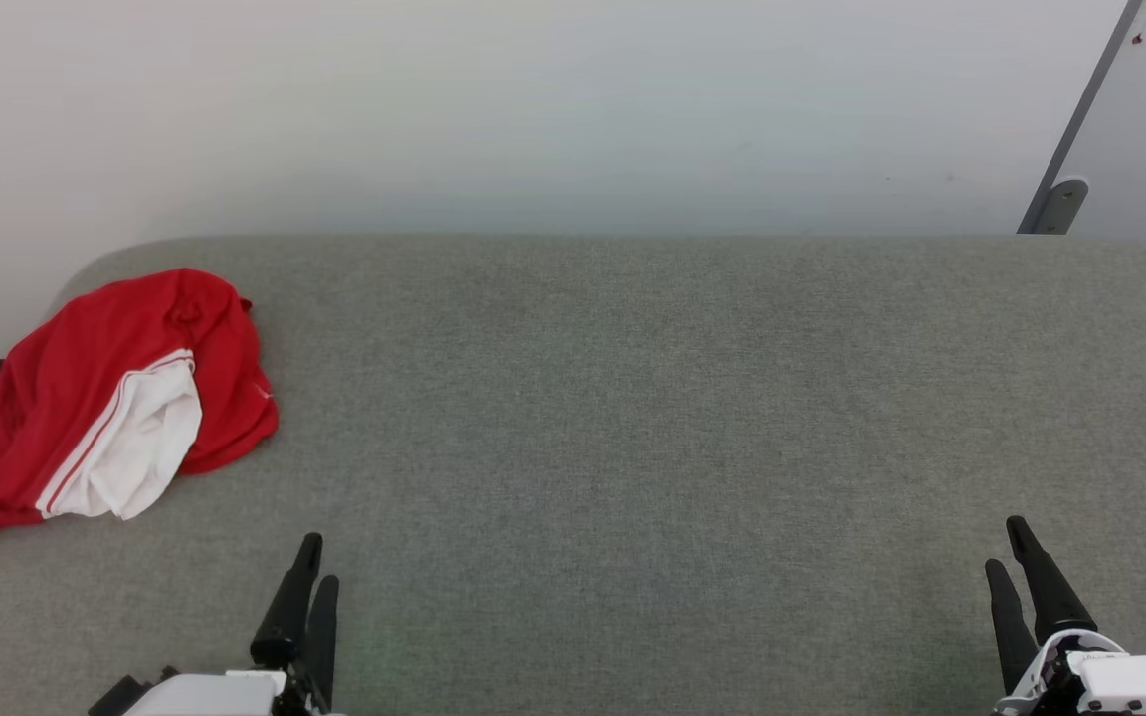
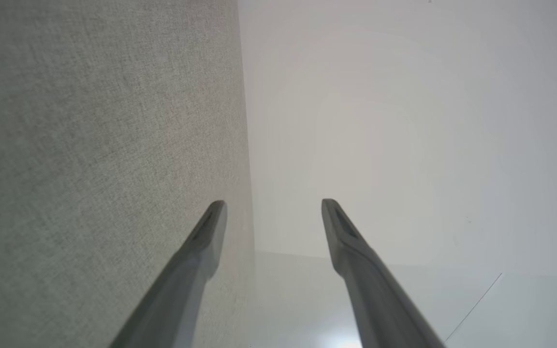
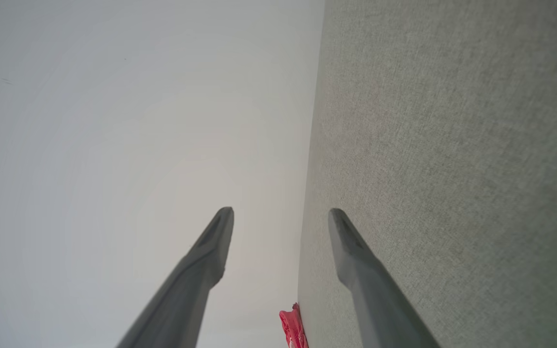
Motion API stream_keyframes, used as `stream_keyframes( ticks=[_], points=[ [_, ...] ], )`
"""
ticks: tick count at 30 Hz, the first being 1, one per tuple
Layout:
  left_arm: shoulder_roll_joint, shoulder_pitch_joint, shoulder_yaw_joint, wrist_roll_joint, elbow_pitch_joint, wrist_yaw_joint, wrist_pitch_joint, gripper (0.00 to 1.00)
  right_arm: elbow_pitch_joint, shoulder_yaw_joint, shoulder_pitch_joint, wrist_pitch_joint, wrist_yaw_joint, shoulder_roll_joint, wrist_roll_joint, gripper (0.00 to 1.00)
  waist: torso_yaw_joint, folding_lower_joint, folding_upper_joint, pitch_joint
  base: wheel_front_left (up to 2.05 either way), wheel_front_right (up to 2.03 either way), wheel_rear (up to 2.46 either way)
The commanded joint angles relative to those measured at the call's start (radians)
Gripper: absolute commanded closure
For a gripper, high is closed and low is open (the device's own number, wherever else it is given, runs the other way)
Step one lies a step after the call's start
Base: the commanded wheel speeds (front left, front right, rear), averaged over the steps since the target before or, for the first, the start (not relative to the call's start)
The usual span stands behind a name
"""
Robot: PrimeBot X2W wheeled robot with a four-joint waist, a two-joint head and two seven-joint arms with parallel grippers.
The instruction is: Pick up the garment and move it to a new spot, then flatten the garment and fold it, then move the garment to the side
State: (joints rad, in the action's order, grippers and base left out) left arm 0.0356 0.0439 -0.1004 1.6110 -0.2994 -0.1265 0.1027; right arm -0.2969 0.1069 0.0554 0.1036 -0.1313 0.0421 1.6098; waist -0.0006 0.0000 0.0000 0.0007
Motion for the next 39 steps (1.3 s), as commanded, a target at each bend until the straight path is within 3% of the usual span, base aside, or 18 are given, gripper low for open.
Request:
stream_keyframes(
  ticks=[1, 19, 39],
  points=[
    [0.004, 0.019, 0.012, 0.003, 0.026, -0.001, -0.013, 0.00, 0.024, -0.013, 0.015, -0.013, 0.000, 0.003, -0.005, 0.00, 0.000, 0.0000, 0.0000, -0.002, 0.00, 0.00, 0.00],
    [0.026, 0.008, 0.078, -0.099, 0.064, 0.021, -0.098, 0.00, 0.037, -0.072, 0.009, -0.099, 0.000, 0.024, -0.164, 0.00, -0.006, 0.0000, 0.0000, -0.018, 0.00, 0.00, 0.00],
    [0.063, -0.012, 0.097, -0.501, 0.083, 0.053, -0.169, 0.00, 0.033, -0.106, 0.012, -0.171, 0.000, 0.053, -0.559, 0.00, -0.012, 0.0000, 0.0000, -0.037, 0.00, 0.00, 0.00]
  ],
)
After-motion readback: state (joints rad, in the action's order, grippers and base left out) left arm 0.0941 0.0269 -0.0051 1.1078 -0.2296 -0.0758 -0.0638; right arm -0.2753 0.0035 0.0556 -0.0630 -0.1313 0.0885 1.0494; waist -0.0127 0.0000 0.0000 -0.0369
